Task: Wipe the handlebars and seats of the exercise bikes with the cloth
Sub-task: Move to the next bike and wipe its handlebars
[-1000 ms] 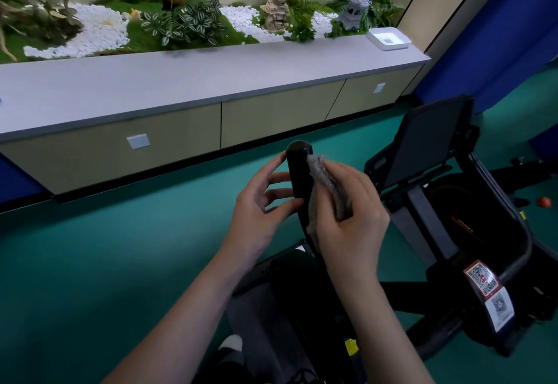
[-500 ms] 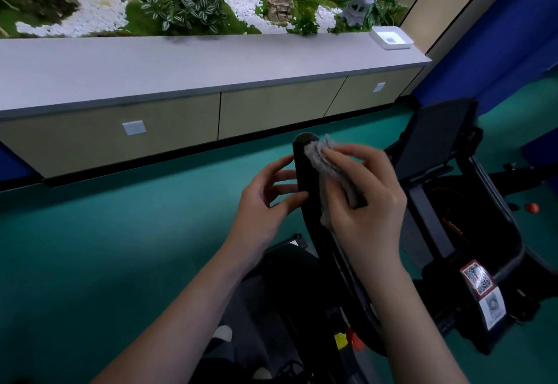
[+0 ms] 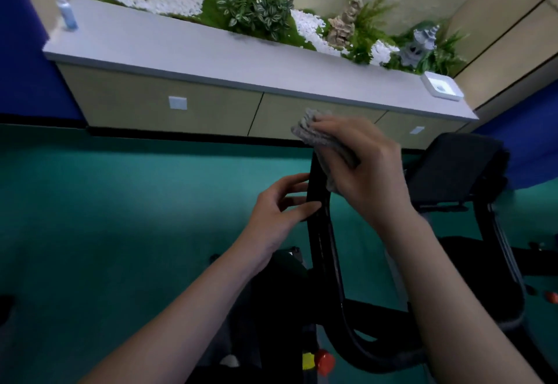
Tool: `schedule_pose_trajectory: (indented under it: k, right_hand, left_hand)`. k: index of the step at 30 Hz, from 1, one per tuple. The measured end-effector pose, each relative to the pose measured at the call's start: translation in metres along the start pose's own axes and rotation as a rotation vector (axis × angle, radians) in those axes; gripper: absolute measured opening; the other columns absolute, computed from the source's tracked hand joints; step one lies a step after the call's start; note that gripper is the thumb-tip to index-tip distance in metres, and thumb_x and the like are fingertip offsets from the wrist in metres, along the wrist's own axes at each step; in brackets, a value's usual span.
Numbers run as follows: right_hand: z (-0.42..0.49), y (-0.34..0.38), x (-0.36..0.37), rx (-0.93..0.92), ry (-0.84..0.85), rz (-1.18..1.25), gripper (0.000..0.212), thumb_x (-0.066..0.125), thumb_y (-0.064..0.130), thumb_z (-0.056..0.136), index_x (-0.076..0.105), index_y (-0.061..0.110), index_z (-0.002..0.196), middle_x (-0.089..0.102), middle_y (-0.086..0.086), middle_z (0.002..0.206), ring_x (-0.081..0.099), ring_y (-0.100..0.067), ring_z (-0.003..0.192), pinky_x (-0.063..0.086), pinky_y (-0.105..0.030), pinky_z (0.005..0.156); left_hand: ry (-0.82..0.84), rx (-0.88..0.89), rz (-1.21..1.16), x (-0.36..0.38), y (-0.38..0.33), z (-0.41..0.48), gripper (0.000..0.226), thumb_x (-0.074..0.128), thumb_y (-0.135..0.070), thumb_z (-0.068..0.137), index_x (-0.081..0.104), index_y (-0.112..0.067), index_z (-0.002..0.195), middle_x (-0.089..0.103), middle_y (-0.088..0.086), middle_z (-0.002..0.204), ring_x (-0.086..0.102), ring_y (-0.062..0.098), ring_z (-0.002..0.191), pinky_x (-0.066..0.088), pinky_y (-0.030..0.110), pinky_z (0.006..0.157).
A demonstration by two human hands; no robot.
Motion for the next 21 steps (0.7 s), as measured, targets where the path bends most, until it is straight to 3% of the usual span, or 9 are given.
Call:
schedule_pose_trajectory:
  k: [3,7,12,16,19,21]
  right_hand:
    - [0.001,0.003,0.019,-0.137,0.194,-0.14,0.02,0.061,0.003,0.086,0.07,0.006,0.104,0.071,-0.007,0.097,0.058,-0.034,0.085,0.05,-0.042,0.07]
    - [-0.023,0.01,0.036,-0.243,0.392,-0.088,0.02,0.061,0.005,0.087,0.071,0.008,0.105,0.072,-0.006,0.097,0.056,-0.03,0.078,0.05,-0.041,0.065]
    - [0.005,0.008,0.026,-0.266,0.325,-0.099,0.021,0.061,0.006,0.088,0.068,0.006,0.108,0.069,-0.009,0.105,0.06,-0.034,0.093,0.051,-0.042,0.077]
    - [-0.002,0.012,0.032,-0.319,0.414,-0.199,0.018,0.062,0.0,0.085,0.068,0.003,0.102,0.07,-0.012,0.094,0.057,-0.036,0.082,0.05,-0.044,0.065]
    - [-0.023,0.019,0.037,-0.365,0.528,-0.132,0.02,0.062,-0.001,0.082,0.069,0.006,0.1,0.072,-0.009,0.093,0.057,-0.034,0.074,0.051,-0.041,0.061]
    - [-0.022,0.02,0.036,-0.36,0.512,-0.099,0.017,0.063,0.0,0.084,0.069,0.004,0.099,0.07,-0.008,0.087,0.057,-0.033,0.072,0.05,-0.039,0.059]
  left_hand:
    - [-0.042,0.014,0.0,0.002,0.001,-0.004,0.038,0.067,0.002,0.081,0.061,-0.017,0.112,0.067,0.005,0.108,0.065,0.017,0.091,0.053,0.025,0.078]
    - [-0.1,0.044,-0.004,0.0,0.004,-0.013,0.029,0.067,0.002,0.081,0.063,-0.013,0.105,0.068,0.006,0.104,0.065,0.016,0.088,0.055,0.027,0.081]
    - [-0.106,0.023,-0.04,0.0,0.016,-0.022,0.039,0.067,0.0,0.081,0.061,-0.011,0.118,0.064,0.011,0.117,0.064,0.017,0.092,0.052,0.03,0.087]
    - [-0.115,0.016,-0.05,-0.001,0.021,-0.025,0.035,0.069,-0.004,0.081,0.063,-0.016,0.113,0.066,0.008,0.114,0.066,0.013,0.09,0.053,0.025,0.083]
    - [-0.111,-0.013,-0.051,0.0,0.026,-0.027,0.033,0.069,-0.005,0.081,0.062,-0.017,0.111,0.066,0.004,0.112,0.065,0.012,0.089,0.053,0.025,0.08]
    - [-0.106,-0.028,-0.064,0.0,0.029,-0.028,0.033,0.069,-0.005,0.081,0.062,-0.019,0.11,0.066,0.001,0.11,0.066,0.009,0.086,0.053,0.024,0.079]
Point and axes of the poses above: each hand's wrist, its own z-axis towards the middle knuckle, its own x-axis out of the palm, y = z × x, the point moved 8 cm from there along z, towards the middle knuckle
